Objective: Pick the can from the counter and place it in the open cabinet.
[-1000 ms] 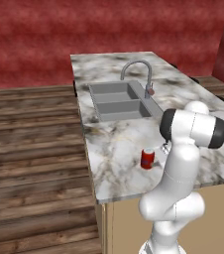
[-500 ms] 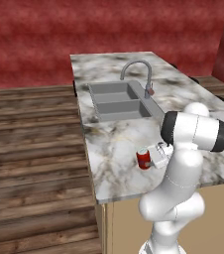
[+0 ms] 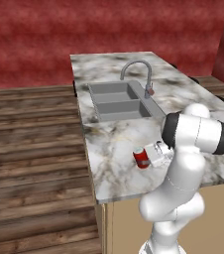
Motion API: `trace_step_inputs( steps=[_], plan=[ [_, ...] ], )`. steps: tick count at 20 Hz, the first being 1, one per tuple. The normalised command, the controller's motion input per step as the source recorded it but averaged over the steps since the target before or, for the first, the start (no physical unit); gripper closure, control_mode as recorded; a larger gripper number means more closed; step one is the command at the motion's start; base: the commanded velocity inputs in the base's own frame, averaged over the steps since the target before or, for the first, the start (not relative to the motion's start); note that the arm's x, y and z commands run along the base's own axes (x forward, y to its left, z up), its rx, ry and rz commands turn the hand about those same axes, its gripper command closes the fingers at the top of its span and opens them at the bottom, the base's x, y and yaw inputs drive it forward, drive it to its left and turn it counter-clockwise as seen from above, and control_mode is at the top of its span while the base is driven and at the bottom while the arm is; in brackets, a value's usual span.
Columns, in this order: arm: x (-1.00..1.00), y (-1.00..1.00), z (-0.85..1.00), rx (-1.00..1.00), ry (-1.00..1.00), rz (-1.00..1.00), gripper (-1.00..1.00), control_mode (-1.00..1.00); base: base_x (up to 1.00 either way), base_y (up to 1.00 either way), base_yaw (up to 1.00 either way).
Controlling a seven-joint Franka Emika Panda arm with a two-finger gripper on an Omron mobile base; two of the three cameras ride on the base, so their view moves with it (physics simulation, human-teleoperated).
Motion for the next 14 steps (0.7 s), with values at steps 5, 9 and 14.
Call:
trace_step_inputs(
  steps=[5, 9, 14],
  plan=[
    [-0.17, 0.00, 0.30, 0.00, -0.10, 0.00, 1.00, -1.00, 0.00, 0.00, 0.00],
    [-0.34, -0.01, 0.83, 0.00, -0.10, 0.00, 1.00, -1.00, 0.00, 0.00, 0.00],
    [-0.27, 0.00, 0.74, 0.00, -0.07, 0.00, 1.00, -1.00, 0.00, 0.00, 0.00]
  ],
)
